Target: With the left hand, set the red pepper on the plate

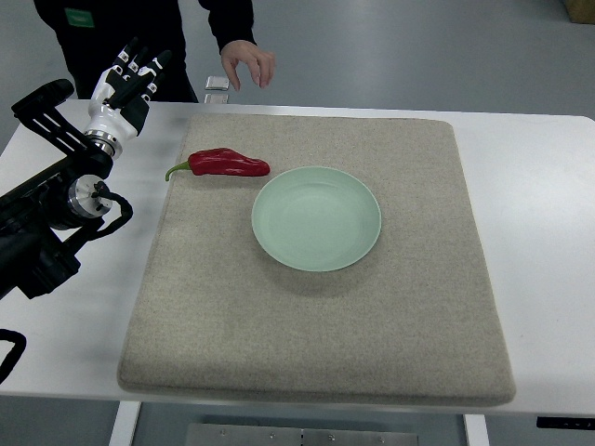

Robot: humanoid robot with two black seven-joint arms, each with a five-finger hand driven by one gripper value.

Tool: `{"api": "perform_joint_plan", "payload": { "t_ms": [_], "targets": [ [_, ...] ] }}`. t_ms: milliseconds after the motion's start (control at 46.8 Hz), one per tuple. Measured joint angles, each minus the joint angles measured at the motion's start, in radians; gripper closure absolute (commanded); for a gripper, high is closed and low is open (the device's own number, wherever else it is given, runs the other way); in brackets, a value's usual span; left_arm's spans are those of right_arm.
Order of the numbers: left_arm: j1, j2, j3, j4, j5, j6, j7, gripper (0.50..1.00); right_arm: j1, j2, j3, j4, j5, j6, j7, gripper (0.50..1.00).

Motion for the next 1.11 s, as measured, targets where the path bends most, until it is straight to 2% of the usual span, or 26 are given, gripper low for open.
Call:
{"api": "perform_joint_plan", "payload": {
  "t_ms": [748, 1111],
  "targets": [
    [0.0, 0.001, -0.001, 0.001, 0.0, -0.054, -0.001, 0.504, 0.0, 0.0, 0.0, 0.0, 0.0, 0.0, 0.0, 0.568],
    [-0.006, -0.011, -0.008, 0.009, -0.013, -0.03, -0.024, 0.504, 0.0, 0.0, 0.0, 0.0, 0.0, 0.0, 0.0, 0.568]
  ]
}}
